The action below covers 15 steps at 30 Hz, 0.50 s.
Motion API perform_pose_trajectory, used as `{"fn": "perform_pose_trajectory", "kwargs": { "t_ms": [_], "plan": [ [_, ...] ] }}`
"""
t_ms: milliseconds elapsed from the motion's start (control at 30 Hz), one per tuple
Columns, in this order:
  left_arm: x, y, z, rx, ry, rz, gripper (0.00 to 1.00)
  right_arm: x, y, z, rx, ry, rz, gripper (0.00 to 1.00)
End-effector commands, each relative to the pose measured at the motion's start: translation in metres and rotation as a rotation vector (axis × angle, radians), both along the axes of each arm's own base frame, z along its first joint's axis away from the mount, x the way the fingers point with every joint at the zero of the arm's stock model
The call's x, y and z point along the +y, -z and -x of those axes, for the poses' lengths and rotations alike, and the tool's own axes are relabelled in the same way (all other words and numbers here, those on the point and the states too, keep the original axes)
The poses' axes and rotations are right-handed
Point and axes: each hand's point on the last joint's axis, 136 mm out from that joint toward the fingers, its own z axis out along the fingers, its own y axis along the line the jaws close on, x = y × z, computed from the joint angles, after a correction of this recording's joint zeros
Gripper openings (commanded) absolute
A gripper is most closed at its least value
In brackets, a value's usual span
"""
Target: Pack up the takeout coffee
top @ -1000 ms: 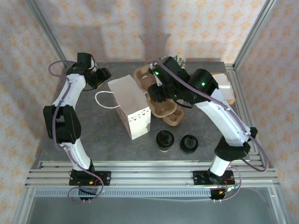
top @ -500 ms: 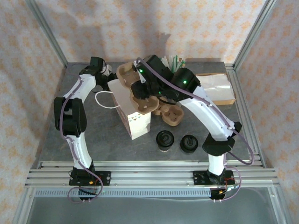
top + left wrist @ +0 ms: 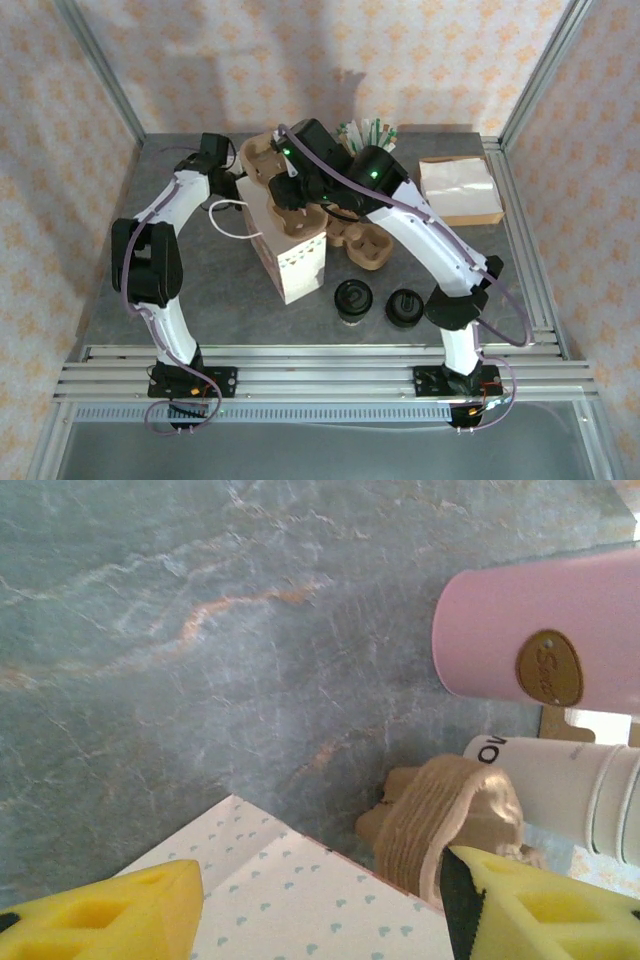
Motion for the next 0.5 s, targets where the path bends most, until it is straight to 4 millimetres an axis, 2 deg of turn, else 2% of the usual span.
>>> {"fn": "perform_pose_trajectory", "kwargs": {
  "t_ms": [0, 333, 467],
  "plan": [
    [-0.007, -0.009, 0.011, -0.007, 0.014, 0.033, 0.65, 0.005, -0.002, -0.005, -0.027, 0.016, -0.005, 0.37],
    [-0.002, 0.003, 0.041, 0.043, -0.019, 0.009, 0.65, 0.008, 0.022, -0.001, 0.055, 0.02, 0.033, 0.37],
    [0.002, -0.002, 0.048, 0.031, -0.022, -0.014, 0.65, 0.002, 0.034, 0.005, 0.091, 0.031, 0.084, 0.36]
  ]
}}
